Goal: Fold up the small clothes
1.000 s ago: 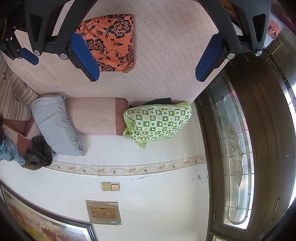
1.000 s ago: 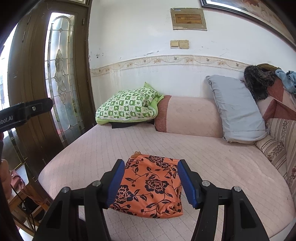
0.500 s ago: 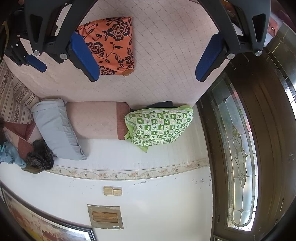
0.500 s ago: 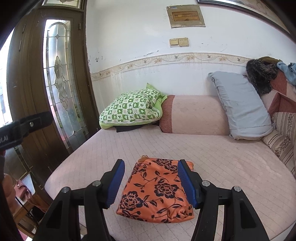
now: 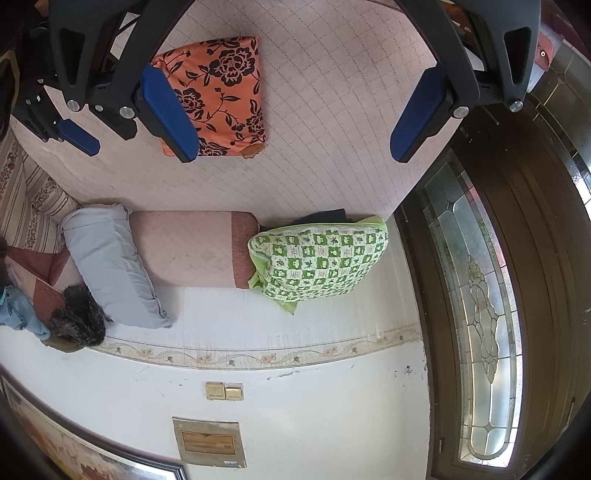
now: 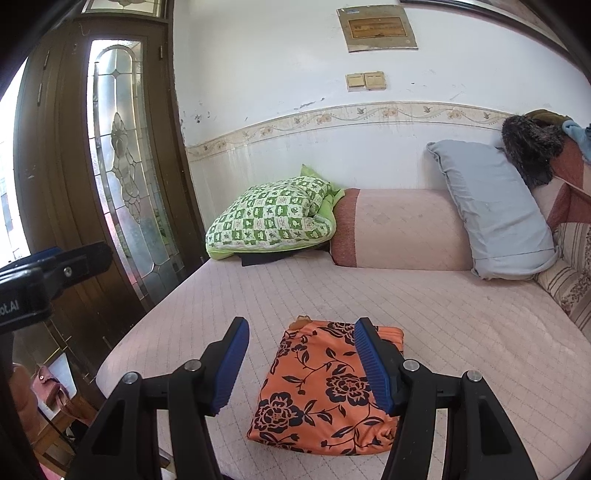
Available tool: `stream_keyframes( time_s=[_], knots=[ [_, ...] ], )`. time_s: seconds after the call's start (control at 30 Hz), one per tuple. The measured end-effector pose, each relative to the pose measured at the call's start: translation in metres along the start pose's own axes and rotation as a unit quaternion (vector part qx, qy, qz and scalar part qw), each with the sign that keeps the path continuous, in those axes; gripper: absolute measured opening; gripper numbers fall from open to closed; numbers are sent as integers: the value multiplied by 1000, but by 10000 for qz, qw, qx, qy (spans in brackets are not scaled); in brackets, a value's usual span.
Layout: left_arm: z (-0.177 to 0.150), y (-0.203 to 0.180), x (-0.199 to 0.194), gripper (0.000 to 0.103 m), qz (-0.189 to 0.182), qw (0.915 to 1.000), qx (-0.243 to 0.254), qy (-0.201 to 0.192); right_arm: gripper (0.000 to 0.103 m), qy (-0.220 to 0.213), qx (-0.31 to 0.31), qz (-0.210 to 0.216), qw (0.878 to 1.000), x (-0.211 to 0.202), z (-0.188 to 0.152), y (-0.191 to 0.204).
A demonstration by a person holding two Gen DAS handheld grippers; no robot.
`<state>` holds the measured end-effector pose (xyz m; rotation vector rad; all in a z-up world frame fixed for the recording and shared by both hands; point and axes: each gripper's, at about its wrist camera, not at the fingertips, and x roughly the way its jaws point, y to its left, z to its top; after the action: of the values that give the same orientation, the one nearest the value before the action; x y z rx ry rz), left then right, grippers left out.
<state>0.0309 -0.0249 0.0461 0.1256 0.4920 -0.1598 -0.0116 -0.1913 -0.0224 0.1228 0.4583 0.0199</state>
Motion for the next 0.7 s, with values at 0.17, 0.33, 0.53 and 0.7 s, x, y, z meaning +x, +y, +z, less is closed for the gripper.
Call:
stream_keyframes(
  time_s=[0.17, 0.33, 0.53, 0.7],
  knots=[
    [5, -3, -2, 103, 3, 9999, 150, -7, 63, -103, 134, -50, 9998, -2, 6, -6],
    [5, -9, -5, 103, -37, 9996, 282, 38, 63, -173, 279, -100, 9994, -5, 11, -17],
    [7, -15, -14, 103, -52, 9995, 316, -27, 63, -186, 300, -57, 9994, -9, 12, -22],
    [9, -22, -21, 103, -87, 9994, 337, -42, 63, -203, 187, -5, 9996, -13, 10, -22]
  ],
)
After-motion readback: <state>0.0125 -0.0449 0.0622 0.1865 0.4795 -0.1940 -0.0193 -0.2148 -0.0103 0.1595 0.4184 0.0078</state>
